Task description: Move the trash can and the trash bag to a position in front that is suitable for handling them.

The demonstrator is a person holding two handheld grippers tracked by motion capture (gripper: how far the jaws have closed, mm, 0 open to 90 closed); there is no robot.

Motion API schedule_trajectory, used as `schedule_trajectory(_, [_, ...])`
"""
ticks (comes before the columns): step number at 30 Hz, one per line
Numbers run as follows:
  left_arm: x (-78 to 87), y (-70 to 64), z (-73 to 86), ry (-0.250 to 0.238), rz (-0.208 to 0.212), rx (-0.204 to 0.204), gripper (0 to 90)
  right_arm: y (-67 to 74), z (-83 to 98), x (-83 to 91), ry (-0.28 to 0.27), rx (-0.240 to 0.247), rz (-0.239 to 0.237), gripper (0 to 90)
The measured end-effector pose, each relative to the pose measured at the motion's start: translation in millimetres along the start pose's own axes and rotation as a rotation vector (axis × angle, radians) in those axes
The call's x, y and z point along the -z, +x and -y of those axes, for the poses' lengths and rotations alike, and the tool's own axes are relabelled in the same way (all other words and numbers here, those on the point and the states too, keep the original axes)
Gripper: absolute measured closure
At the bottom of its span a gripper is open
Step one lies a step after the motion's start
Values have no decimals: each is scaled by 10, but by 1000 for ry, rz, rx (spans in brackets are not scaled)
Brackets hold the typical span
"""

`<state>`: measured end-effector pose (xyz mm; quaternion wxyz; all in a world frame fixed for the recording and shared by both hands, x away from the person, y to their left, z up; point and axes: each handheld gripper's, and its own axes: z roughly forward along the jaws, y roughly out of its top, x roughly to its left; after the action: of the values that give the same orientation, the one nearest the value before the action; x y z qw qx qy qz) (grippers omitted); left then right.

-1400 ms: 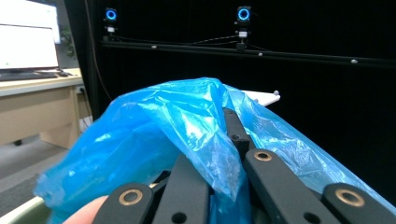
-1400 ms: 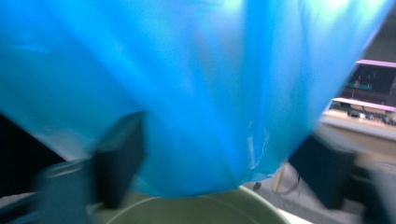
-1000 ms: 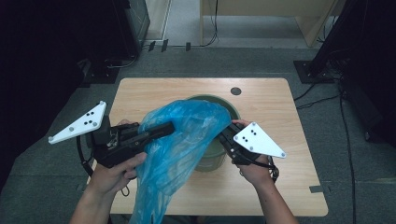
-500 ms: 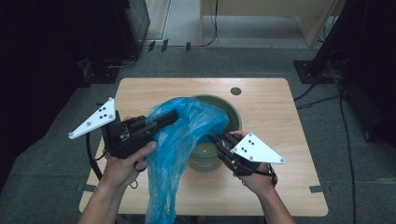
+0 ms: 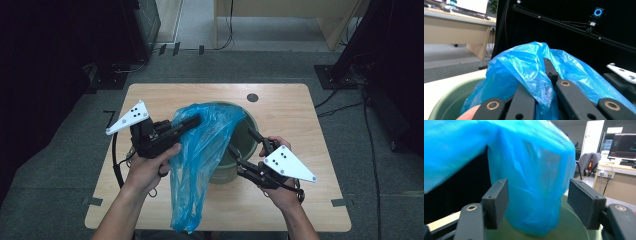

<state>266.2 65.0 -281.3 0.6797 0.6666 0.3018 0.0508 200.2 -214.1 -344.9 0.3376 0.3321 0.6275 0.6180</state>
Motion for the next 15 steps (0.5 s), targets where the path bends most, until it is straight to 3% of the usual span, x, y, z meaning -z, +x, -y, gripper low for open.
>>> schedule_trajectory(5, [-62,36,70,13,-23,3,869,94,-28,11,-26,42,43,349])
schedule_trajectory(15, [-166,20,150,38,-51,-12,640,172,-106,-13,-50,79,61,396])
